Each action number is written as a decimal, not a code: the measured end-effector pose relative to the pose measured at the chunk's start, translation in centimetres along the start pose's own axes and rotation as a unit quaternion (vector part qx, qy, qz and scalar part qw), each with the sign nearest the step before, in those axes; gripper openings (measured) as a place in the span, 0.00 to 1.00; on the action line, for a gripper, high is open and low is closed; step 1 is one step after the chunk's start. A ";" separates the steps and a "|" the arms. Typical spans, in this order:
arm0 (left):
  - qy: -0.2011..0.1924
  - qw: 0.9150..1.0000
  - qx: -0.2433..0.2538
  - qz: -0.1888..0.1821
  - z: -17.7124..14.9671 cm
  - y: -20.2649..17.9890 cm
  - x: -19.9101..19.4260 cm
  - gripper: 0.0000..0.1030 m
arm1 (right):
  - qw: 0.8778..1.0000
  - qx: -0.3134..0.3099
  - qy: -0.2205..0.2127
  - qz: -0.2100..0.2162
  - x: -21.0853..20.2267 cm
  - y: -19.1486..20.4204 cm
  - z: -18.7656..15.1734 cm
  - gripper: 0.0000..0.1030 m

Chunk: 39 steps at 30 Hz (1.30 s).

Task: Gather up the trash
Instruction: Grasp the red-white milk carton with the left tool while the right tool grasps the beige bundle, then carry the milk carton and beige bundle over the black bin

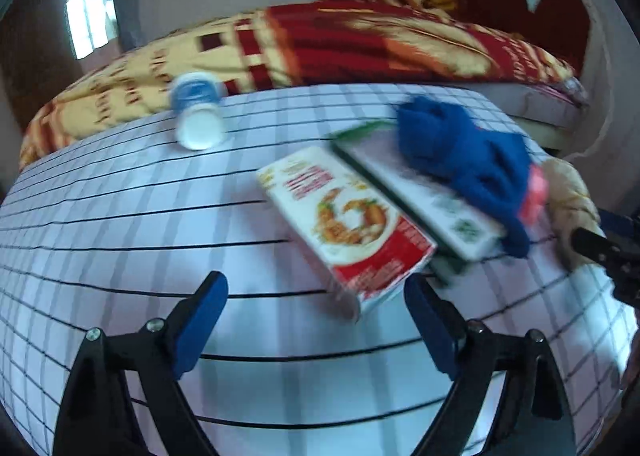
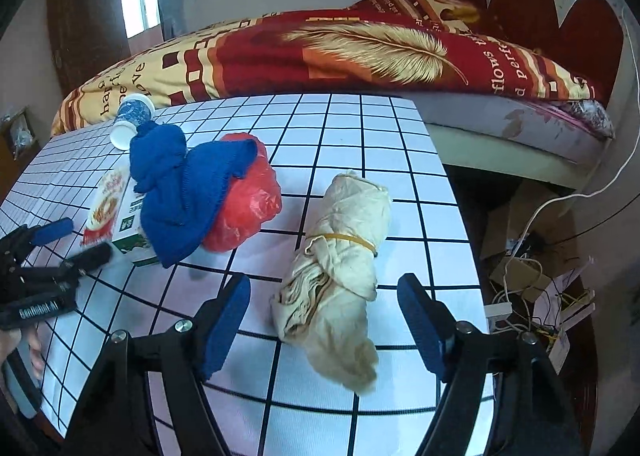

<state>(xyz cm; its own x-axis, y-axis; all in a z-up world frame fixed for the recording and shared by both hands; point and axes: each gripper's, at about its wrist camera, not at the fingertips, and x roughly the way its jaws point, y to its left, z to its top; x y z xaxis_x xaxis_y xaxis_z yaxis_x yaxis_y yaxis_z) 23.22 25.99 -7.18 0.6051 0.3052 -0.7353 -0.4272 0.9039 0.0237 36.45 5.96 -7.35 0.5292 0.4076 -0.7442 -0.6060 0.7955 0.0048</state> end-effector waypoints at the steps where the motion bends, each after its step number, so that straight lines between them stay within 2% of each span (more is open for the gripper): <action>1: -0.001 1.000 -0.014 0.007 -0.1 1.0 0.0 0.88 | 1.000 0.002 0.000 0.001 0.1 -0.1 0.0 0.75; 3: -0.012 0.999 -0.045 -0.003 -0.5 2.5 -0.6 0.88 | 1.000 0.006 -0.002 0.003 0.2 -0.3 0.0 0.75; 7: -0.030 0.999 -0.033 -0.024 -0.5 0.7 -1.1 0.88 | 1.000 0.013 0.002 -0.001 0.9 -0.4 0.2 0.74; 9: -0.028 0.999 -0.025 -0.028 0.0 -0.5 -0.6 0.88 | 1.000 0.016 0.009 -0.001 1.5 -0.4 0.5 0.67; 12: -0.017 0.999 -0.026 -0.009 0.9 -1.1 0.7 0.88 | 1.000 0.017 0.018 0.000 2.2 -0.5 1.0 0.66; 15: -0.001 0.999 -0.046 -0.010 1.9 -0.1 2.4 0.88 | 1.000 0.018 0.025 0.007 2.8 -0.5 1.4 0.65; 16: 0.001 0.999 -0.049 -0.010 2.0 0.3 2.6 0.87 | 0.999 0.017 0.026 0.008 2.9 -0.5 1.3 0.59; 17: 0.006 0.998 -0.054 -0.010 1.9 1.0 2.6 0.85 | 0.999 0.017 0.027 0.008 2.9 -0.5 1.3 0.47; 18: 0.009 0.998 -0.057 -0.009 1.6 1.6 2.5 0.82 | 0.999 0.019 0.029 0.005 2.7 -0.7 1.1 0.45; 23: -0.006 0.998 -0.058 -0.002 0.4 3.2 1.4 0.81 | 0.999 0.034 0.015 0.004 1.6 -1.7 0.9 0.45; 29: 0.002 0.999 -0.047 0.001 2.0 2.6 3.1 0.81 | 0.999 0.027 0.031 -0.007 2.9 -1.3 1.2 0.45; 30: 0.008 0.999 -0.044 -0.003 2.1 2.7 3.4 0.78 | 0.999 0.029 0.030 -0.005 3.0 -1.3 1.2 0.44; 31: 0.015 0.999 -0.041 -0.015 2.2 2.8 3.8 0.59 | 0.999 0.028 0.027 -0.004 2.9 -1.3 1.1 0.32; 32: 0.018 0.999 -0.039 -0.023 2.2 2.9 3.9 0.52 | 0.999 0.029 0.022 -0.002 2.7 -1.3 1.1 0.28; 34: 0.008 0.999 -0.034 -0.022 2.1 3.1 3.3 0.51 | 1.000 0.024 0.015 0.001 2.0 -1.2 1.0 0.24; 39: -0.041 0.998 -0.002 -0.040 1.1 1.7 -1.2 0.51 | 1.000 0.004 -0.020 0.000 -0.7 -0.6 0.5 0.23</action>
<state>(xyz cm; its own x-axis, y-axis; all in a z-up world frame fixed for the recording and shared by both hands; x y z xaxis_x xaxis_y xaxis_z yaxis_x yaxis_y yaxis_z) 22.55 27.55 -5.52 0.6903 0.2560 -0.6768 -0.3782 0.9250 -0.0358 36.76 5.44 -6.52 0.5521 0.4259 -0.7168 -0.6016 0.7987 0.0112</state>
